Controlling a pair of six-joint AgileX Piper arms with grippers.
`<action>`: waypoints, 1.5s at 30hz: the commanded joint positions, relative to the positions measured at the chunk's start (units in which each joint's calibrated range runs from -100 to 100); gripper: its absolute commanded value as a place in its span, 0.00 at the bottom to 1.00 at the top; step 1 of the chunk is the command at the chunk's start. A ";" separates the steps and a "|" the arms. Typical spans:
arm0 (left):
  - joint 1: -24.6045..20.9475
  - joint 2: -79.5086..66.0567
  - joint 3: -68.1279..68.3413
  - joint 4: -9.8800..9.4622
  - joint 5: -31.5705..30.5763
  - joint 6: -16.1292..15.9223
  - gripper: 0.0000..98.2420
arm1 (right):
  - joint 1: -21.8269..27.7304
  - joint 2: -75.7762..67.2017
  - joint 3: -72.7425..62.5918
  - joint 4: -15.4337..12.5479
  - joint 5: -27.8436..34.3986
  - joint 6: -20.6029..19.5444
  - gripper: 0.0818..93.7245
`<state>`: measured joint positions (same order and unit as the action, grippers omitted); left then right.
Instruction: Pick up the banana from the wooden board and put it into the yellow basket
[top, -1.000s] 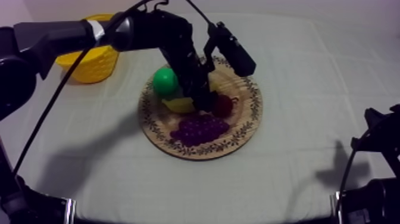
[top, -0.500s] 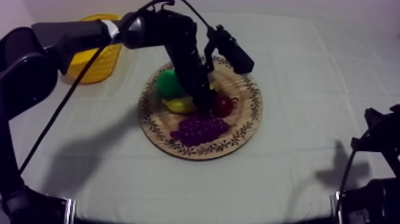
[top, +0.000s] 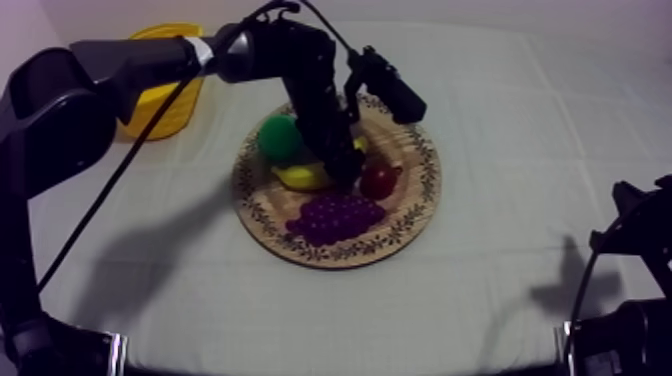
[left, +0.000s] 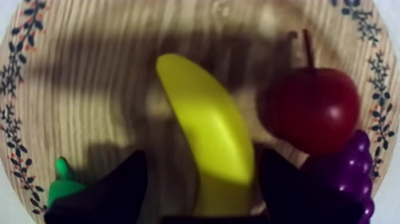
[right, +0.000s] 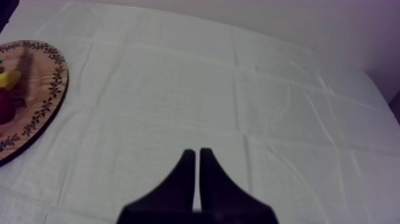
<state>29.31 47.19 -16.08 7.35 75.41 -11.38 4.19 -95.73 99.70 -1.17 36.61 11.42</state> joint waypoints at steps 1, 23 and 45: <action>-0.07 0.16 -0.08 0.02 0.05 0.23 0.66 | 0.02 -0.02 -0.03 0.02 0.00 -0.01 0.00; -0.02 1.06 -0.36 -0.45 -0.11 1.44 0.19 | 0.02 -0.02 -0.03 0.02 0.00 -0.01 0.00; 1.65 -16.50 4.41 0.18 -4.90 2.98 0.15 | 0.02 -0.02 -0.03 0.02 0.00 -0.01 0.00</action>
<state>31.09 33.26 -11.72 7.59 70.55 -8.50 4.19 -95.73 99.70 -1.17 36.61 11.42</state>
